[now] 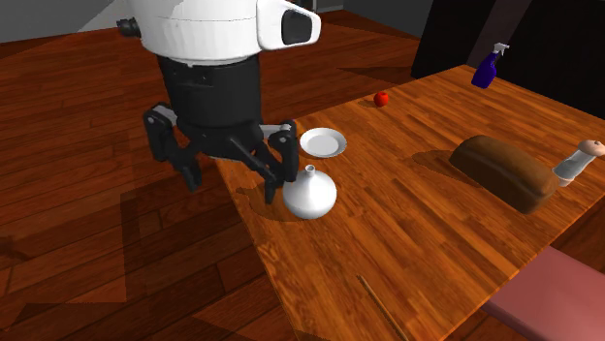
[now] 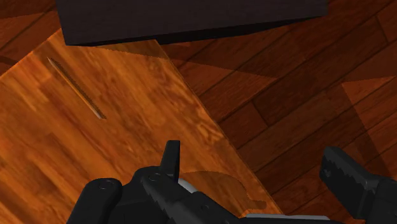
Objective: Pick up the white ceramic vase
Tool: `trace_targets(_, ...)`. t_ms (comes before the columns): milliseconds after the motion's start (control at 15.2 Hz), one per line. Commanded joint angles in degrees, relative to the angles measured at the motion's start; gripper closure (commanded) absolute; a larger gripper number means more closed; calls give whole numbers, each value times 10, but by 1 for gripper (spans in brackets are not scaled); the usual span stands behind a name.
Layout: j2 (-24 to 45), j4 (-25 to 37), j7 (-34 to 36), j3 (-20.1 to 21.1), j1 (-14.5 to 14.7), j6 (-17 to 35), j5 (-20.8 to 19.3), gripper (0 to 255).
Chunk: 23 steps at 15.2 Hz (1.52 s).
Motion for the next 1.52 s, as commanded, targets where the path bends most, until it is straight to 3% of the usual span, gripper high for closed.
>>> trace_targets(0, 40, 1, -9, -4, -1, 42, -5, 0)
trace_targets(726, 270, 75, -50, -20, -7, 211, -23, 0)
trace_targets(1452, 511, 241, -82, -28, -18, 302, -26, 0)
